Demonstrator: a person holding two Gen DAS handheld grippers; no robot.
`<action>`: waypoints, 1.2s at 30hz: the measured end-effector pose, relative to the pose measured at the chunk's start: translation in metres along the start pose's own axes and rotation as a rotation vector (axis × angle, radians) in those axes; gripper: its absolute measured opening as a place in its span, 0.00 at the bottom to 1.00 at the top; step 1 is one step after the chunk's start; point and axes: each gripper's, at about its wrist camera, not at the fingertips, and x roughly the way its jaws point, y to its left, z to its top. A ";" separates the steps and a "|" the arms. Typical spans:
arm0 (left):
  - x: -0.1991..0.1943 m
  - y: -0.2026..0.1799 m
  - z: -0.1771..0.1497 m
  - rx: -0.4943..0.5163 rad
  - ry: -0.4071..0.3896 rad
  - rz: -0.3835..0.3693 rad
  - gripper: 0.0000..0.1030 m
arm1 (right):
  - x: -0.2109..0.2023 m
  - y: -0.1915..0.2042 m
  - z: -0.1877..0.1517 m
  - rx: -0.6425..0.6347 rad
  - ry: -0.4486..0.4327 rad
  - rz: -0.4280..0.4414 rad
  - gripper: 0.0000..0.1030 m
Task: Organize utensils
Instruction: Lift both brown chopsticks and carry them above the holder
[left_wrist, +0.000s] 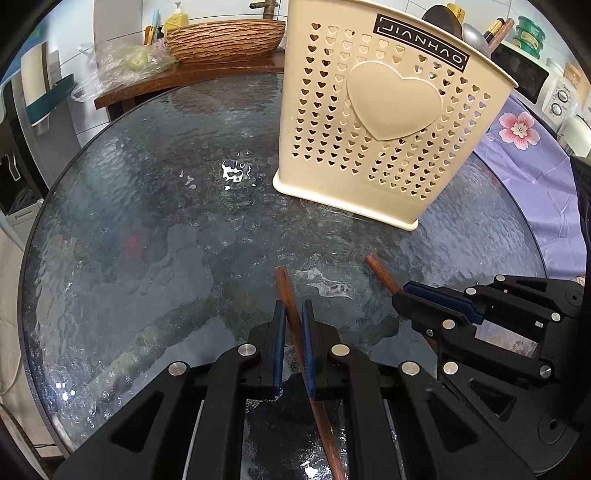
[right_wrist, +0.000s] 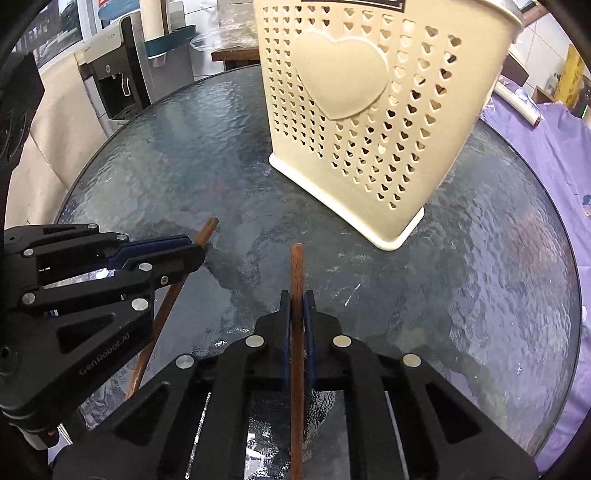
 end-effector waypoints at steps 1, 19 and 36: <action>0.000 0.001 0.000 -0.002 -0.002 -0.001 0.08 | -0.001 -0.001 -0.001 0.002 -0.003 -0.002 0.08; -0.048 -0.006 0.003 -0.001 -0.133 -0.089 0.06 | -0.073 -0.031 -0.018 0.139 -0.201 0.062 0.07; -0.138 -0.021 0.002 0.063 -0.337 -0.145 0.06 | -0.176 -0.024 -0.017 0.147 -0.423 0.107 0.07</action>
